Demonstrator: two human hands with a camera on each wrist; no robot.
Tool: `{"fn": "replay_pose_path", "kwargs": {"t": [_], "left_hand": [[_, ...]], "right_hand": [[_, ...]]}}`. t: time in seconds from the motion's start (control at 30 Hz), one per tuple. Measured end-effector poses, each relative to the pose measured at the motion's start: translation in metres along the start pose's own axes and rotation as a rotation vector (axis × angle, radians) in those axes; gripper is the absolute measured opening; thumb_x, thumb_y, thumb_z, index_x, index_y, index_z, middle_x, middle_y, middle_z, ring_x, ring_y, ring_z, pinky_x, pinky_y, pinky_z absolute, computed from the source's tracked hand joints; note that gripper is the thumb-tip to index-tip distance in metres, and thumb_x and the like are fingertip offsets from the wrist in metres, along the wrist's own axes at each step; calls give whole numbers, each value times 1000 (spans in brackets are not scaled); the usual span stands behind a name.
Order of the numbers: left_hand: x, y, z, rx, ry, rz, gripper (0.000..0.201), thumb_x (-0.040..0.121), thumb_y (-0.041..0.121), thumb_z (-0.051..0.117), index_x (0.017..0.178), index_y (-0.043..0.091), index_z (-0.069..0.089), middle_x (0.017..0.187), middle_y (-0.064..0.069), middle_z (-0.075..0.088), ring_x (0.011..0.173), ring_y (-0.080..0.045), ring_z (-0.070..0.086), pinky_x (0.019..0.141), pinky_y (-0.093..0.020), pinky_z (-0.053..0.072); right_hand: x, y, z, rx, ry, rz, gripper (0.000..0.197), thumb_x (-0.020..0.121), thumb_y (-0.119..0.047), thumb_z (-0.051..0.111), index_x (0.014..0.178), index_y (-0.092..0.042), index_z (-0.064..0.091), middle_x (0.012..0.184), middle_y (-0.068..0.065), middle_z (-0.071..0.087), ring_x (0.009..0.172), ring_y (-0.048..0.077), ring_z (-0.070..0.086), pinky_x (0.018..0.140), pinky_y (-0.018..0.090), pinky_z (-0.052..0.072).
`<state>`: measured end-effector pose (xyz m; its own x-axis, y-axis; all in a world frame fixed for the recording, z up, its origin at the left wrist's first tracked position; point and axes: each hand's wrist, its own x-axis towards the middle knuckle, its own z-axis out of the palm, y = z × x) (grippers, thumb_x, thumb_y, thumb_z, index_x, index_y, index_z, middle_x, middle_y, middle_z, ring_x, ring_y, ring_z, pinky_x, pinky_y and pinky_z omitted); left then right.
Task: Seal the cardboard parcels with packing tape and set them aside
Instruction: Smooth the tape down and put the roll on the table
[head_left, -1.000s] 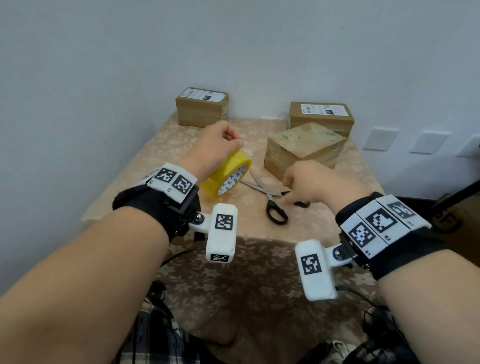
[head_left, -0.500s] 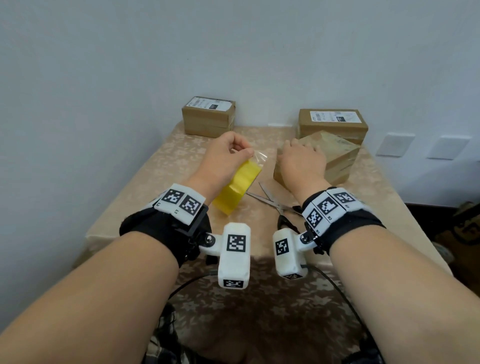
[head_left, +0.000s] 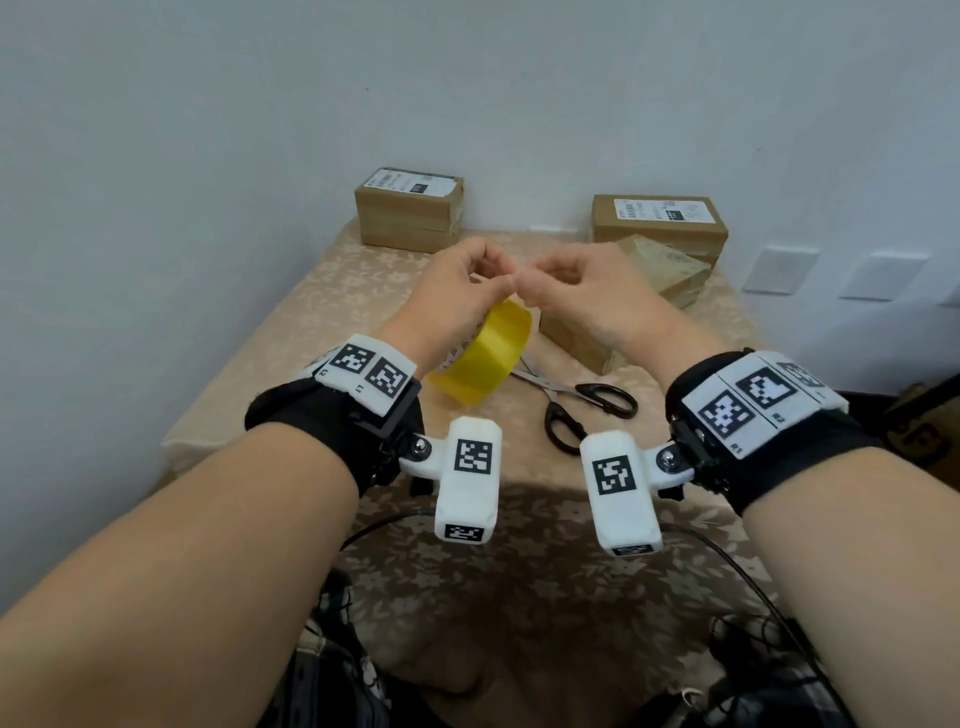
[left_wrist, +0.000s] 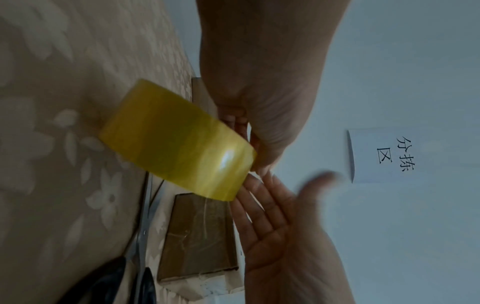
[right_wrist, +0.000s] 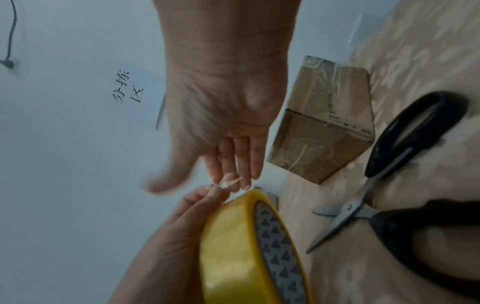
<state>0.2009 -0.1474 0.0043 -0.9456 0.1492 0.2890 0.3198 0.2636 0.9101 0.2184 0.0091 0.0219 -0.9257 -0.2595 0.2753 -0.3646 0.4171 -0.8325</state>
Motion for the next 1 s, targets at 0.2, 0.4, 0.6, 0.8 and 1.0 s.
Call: {"fn": "replay_pose_path", "kwargs": {"t": [0.2, 0.4, 0.6, 0.8, 1.0], "left_hand": [[-4, 1, 1, 141, -32, 39, 7, 91, 21, 61, 88, 25, 56, 111, -3, 44, 74, -16, 50, 68, -27, 46], [-8, 5, 9, 257, -116, -102, 73, 85, 31, 66, 143, 14, 24, 122, -5, 35, 100, -13, 46, 77, -20, 36], [-4, 4, 5, 201, -94, -195, 25, 89, 23, 60, 113, 18, 58, 94, 2, 57, 93, -15, 57, 72, -23, 42], [-2, 3, 9, 166, -77, -130, 10, 89, 19, 60, 98, 17, 62, 85, -1, 53, 75, -13, 52, 69, -27, 44], [-5, 2, 16, 213, -51, -14, 17, 93, 26, 58, 85, 11, 64, 80, -1, 56, 75, -12, 50, 73, -30, 43]], "right_hand": [[3, 4, 5, 56, 88, 115, 17, 84, -6, 71, 75, -17, 61, 72, 3, 64, 59, 4, 63, 64, 19, 55], [10, 10, 7, 63, 180, 217, 17, 90, -2, 62, 76, -11, 57, 70, 7, 59, 58, 14, 61, 59, 26, 56], [9, 8, 8, -115, 237, 109, 15, 87, -14, 68, 73, -13, 61, 73, 3, 63, 68, 15, 63, 69, 30, 53], [6, 2, -2, -237, 338, 46, 9, 89, -18, 66, 85, -10, 67, 76, -4, 60, 71, 7, 54, 64, 14, 42], [0, 12, -6, -123, 369, 146, 13, 86, -19, 71, 90, -6, 70, 86, 9, 69, 79, 17, 65, 76, 26, 54]]}}
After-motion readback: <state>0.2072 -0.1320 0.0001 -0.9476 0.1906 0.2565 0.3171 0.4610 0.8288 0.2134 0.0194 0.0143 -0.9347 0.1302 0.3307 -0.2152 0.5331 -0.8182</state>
